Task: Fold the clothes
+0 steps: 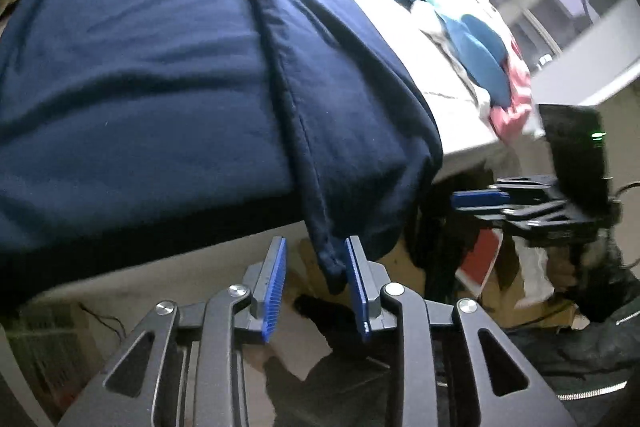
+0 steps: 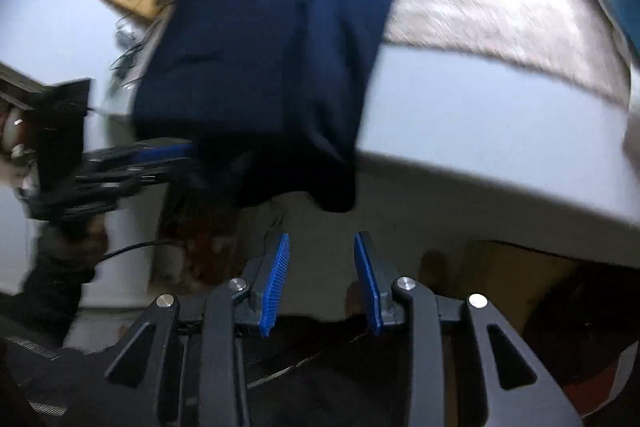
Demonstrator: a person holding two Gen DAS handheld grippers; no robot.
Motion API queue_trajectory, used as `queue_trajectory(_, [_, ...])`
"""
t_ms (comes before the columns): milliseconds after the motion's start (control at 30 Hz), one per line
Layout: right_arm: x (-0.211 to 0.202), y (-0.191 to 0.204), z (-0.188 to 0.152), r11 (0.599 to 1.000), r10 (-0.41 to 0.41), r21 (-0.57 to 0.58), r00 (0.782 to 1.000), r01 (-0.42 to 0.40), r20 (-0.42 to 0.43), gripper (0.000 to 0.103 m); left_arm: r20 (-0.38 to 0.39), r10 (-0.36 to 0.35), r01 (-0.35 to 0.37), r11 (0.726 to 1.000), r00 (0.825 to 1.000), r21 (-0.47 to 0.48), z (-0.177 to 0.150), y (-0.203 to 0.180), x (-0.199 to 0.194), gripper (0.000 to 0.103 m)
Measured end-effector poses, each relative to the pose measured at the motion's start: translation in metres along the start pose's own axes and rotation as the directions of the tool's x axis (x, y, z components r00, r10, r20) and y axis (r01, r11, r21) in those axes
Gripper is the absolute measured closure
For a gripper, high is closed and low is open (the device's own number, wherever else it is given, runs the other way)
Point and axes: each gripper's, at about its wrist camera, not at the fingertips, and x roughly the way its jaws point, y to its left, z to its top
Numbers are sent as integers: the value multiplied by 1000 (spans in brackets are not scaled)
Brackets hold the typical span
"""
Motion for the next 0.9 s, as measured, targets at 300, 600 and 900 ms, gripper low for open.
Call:
queue_trajectory(300, [22,-16,6,997,80,1,993,-80,89,51,-67,-101,103,995,993,18,12,5,11,70])
queue_trajectory(600, [7,-21,1,975,212,53,975,-216,70,98,-89,-215,222,971,973,92,16,-14,19,100])
queue_trajectory(900, [-36,-17,-13,991,131,-37,990,-130,42,84,-32,-361,362,930,932,58,15,2,-4,100])
